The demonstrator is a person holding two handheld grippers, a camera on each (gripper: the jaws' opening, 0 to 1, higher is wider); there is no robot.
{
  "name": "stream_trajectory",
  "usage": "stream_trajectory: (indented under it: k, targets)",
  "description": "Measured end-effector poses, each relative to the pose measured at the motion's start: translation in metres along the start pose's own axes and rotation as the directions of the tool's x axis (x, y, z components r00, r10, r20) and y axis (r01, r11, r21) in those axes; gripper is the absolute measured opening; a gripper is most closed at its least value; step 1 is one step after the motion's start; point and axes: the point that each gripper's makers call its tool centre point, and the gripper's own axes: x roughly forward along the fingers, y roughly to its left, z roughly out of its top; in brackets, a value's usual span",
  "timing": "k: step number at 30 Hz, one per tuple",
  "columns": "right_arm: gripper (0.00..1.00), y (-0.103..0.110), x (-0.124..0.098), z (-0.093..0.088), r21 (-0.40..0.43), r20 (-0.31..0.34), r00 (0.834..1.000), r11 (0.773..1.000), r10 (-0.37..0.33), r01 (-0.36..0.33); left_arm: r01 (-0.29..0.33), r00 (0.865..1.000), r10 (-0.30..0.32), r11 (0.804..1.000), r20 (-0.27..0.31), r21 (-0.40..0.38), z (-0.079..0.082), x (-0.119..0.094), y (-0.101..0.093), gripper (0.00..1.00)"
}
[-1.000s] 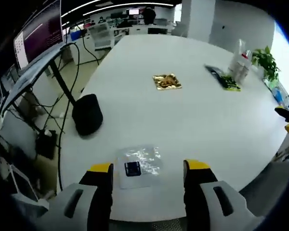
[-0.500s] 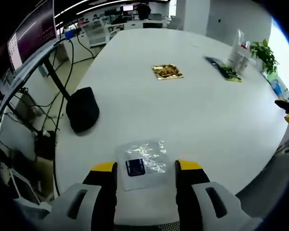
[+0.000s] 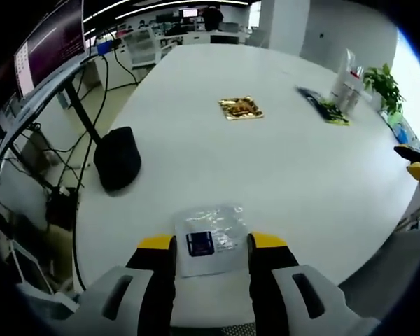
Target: Arrange the skincare products in the storage area until every visible bottle or jar stands upright without overlapping.
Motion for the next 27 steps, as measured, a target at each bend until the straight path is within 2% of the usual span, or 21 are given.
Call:
stream_trajectory:
  k: [2,5,6,7,9,13,15,16,17,19,20,22,25,27]
  targets:
    - [0.46,0.004,0.002,0.000,0.012,-0.002,1.000,1.000,0.017,-0.017,0.002,1.000,-0.001,1.000,0.017,-0.006,0.004,-0.004,-0.003,0.37]
    - [0.46,0.012,0.005,0.002,0.029,0.004,0.999,0.999,0.045,-0.046,0.044,0.996,-0.038,0.997,0.083,-0.066,0.017,-0.009,-0.017,0.37]
    - [0.45,0.015,0.006,0.003,0.041,0.008,0.998,0.997,0.059,-0.059,0.043,0.995,-0.037,0.997,0.090,-0.063,0.019,-0.011,-0.019,0.37]
    - [0.45,0.018,0.007,0.004,0.046,0.008,0.998,0.997,0.067,-0.067,0.063,0.991,-0.055,0.996,0.122,-0.060,0.026,-0.013,-0.027,0.37]
    - [0.46,0.025,0.011,0.006,0.064,0.011,0.996,0.994,0.092,-0.093,0.082,0.987,-0.073,0.995,0.142,-0.061,0.032,-0.018,-0.040,0.37]
    - [0.45,0.036,0.018,0.015,0.145,0.041,0.989,0.979,0.140,-0.145,0.145,0.965,-0.134,0.989,0.224,-0.034,0.051,-0.030,-0.074,0.37]
    - [0.45,0.046,0.023,0.020,0.224,0.059,0.979,0.953,0.196,-0.205,0.166,0.956,-0.159,0.986,0.247,-0.010,0.056,-0.036,-0.092,0.37]
    - [0.45,0.054,0.025,0.023,0.296,0.073,0.968,0.921,0.241,-0.252,0.180,0.952,-0.176,0.984,0.252,0.005,0.057,-0.037,-0.099,0.37]
    - [0.44,0.059,0.027,0.027,0.336,0.087,0.960,0.899,0.266,-0.280,0.184,0.948,-0.183,0.983,0.261,0.022,0.058,-0.040,-0.106,0.37]
    - [0.43,0.063,0.032,0.030,0.388,0.101,0.954,0.871,0.284,-0.300,0.215,0.934,-0.219,0.976,0.281,0.044,0.060,-0.048,-0.124,0.37]
    - [0.42,0.069,0.033,0.032,0.417,0.107,0.944,0.847,0.314,-0.329,0.227,0.928,-0.233,0.972,0.291,0.053,0.061,-0.051,-0.130,0.37]
    - [0.37,0.076,0.035,0.033,0.452,0.103,0.937,0.824,0.333,-0.342,0.246,0.917,-0.258,0.966,0.303,0.077,0.062,-0.054,-0.141,0.37]
    - [0.32,0.089,0.039,0.034,0.539,0.106,0.914,0.750,0.392,-0.384,0.267,0.908,-0.292,0.956,0.299,0.124,0.059,-0.060,-0.159,0.37]
    - [0.28,0.094,0.040,0.035,0.574,0.112,0.907,0.718,0.407,-0.393,0.288,0.897,-0.323,0.945,0.301,0.156,0.058,-0.064,-0.172,0.37]
